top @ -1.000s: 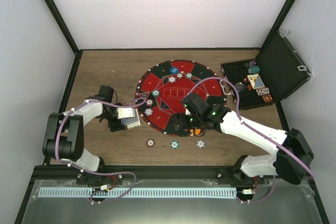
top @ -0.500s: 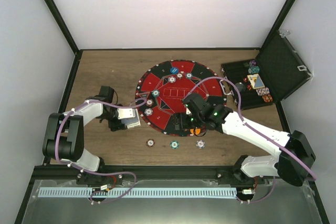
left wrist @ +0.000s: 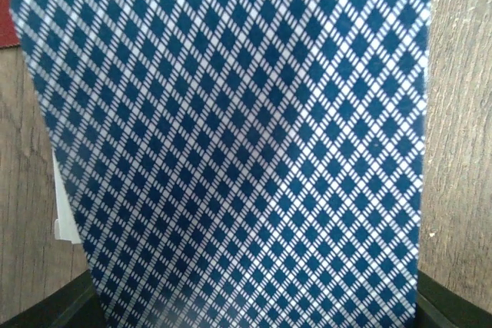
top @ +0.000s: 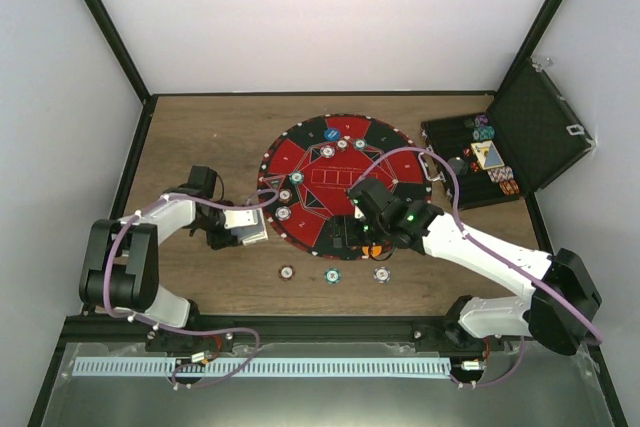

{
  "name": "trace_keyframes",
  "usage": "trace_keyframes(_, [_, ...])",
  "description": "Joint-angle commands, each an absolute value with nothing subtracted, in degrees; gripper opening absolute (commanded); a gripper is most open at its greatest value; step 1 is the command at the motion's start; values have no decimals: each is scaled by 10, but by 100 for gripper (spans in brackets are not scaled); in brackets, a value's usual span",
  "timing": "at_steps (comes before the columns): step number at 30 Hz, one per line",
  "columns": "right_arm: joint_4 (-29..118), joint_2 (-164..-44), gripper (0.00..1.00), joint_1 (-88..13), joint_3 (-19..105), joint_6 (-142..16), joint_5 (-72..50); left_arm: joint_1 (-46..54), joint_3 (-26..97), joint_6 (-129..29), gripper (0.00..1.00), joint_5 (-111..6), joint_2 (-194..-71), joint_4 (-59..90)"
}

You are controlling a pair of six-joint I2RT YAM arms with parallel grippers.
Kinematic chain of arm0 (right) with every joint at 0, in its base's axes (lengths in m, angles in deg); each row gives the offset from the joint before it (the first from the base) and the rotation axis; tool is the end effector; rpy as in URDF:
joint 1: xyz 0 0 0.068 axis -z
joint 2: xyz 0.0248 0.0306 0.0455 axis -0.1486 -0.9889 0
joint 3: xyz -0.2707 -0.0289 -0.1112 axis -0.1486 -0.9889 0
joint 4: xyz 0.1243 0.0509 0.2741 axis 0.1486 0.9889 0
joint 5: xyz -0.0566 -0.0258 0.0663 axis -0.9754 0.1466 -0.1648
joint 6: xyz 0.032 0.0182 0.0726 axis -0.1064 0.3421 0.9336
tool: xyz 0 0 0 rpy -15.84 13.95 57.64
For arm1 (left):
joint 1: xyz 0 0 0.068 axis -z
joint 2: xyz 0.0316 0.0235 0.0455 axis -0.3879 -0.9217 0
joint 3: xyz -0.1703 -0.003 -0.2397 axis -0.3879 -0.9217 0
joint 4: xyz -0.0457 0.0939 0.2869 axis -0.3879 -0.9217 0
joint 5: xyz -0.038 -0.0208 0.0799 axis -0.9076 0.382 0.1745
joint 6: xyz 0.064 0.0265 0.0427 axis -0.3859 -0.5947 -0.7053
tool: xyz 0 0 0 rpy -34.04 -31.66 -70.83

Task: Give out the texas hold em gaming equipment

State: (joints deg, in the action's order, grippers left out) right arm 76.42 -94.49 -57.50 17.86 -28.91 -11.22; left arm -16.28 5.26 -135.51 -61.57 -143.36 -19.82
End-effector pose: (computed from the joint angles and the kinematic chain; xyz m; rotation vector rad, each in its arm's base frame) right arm 0.1956 0.2389 0.2201 -0.2492 2.6720 0.7493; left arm 0.2773 -0.0529 0.0995 1.8316 2.1118 -0.1925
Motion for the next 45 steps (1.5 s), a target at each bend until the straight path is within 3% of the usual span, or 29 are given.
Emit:
trace_keyframes(1, [748, -932, 84, -580, 176, -283, -101, -158, 31, -1366, 53, -593, -1442, -174])
trace_keyframes(6, [737, -932, 84, -580, 172, -281, -94, -158, 31, -1369, 41, -594, -1419, -181])
trace_keyframes(13, [702, -941, 84, -580, 171, -272, -69, -157, 47, -1381, 11, -612, -1358, -230])
trace_keyframes(16, [674, -944, 84, -580, 173, -266, -49, -156, 65, -1382, 4, -637, -1329, -272])
trace_keyframes(29, [405, -1019, 79, -580, 164, -169, 156, -76, 137, -1317, 4, -728, -1241, -406])
trace_keyframes(45, [301, -1108, 72, -615, 191, -108, 209, -4, 162, -1270, 4, -725, -1201, -418])
